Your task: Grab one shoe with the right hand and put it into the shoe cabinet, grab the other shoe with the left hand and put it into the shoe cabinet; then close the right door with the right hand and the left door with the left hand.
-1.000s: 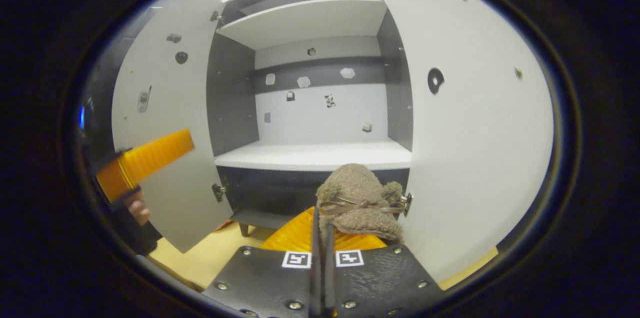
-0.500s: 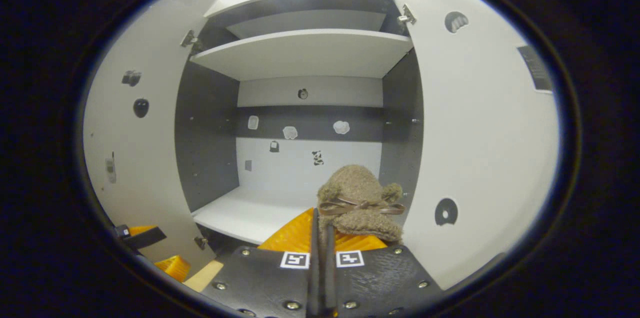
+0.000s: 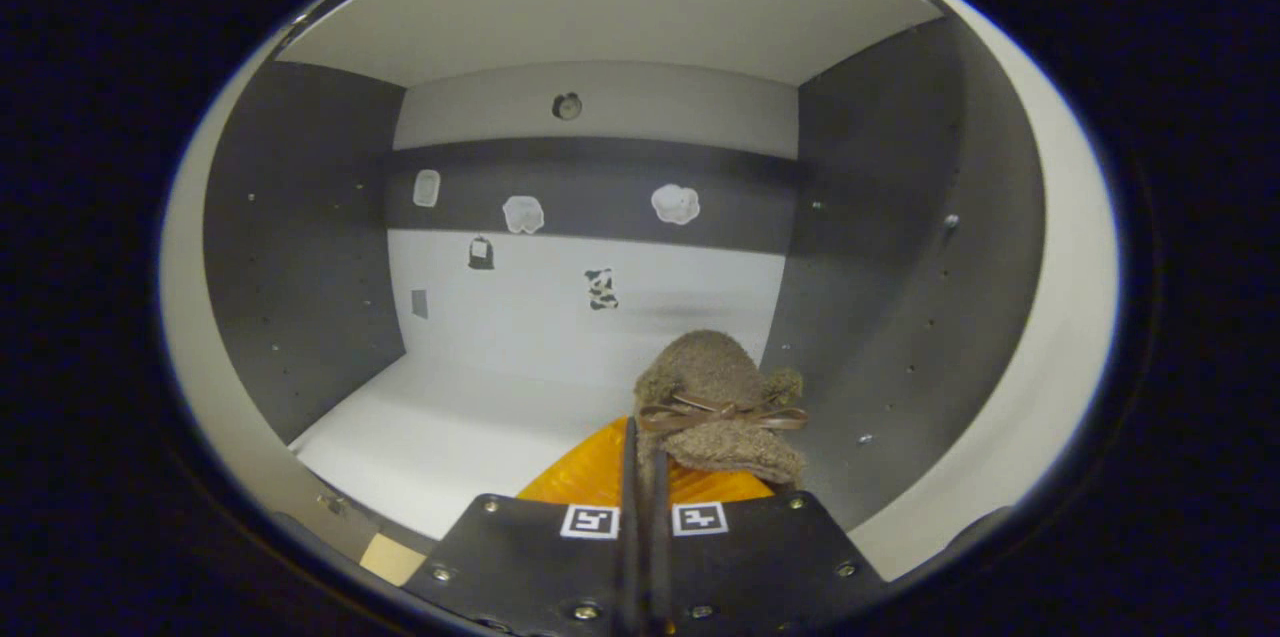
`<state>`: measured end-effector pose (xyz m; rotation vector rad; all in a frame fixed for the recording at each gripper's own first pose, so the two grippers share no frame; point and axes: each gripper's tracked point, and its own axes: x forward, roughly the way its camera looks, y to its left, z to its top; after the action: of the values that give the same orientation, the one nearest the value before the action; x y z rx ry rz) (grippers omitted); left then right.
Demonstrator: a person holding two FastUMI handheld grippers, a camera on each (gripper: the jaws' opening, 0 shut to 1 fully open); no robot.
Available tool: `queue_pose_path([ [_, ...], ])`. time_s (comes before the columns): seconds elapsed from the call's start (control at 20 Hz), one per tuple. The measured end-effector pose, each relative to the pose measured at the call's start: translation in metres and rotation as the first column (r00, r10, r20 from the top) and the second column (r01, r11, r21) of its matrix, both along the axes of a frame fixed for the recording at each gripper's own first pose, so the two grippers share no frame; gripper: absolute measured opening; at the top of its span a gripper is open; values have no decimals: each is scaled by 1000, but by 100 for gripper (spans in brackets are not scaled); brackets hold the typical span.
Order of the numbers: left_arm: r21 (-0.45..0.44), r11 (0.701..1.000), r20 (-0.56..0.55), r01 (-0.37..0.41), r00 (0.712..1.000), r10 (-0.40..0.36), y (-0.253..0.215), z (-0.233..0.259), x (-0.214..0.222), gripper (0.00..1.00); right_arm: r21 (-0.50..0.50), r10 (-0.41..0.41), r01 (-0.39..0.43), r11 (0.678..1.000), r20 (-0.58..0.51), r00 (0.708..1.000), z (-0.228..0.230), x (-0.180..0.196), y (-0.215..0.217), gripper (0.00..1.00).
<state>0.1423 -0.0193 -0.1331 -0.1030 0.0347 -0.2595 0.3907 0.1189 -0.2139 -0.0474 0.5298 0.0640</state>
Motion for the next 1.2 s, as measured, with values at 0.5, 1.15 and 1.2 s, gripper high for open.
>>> queue_pose_path([
  [0.5,-3,999,-45,-33,998,33,9,-13,11,96,-132,38,-48,990,-76,996,-61,47,8,9],
  [1.15,41,994,-66,-99,993,102,22,-23,21,96,-92,85,-78,993,82,993,10,-22,1,99],
  [1.2,44,991,-61,-124,990,126,27,-22,21,96,-87,70,-59,994,126,990,23,-35,-5,99],
])
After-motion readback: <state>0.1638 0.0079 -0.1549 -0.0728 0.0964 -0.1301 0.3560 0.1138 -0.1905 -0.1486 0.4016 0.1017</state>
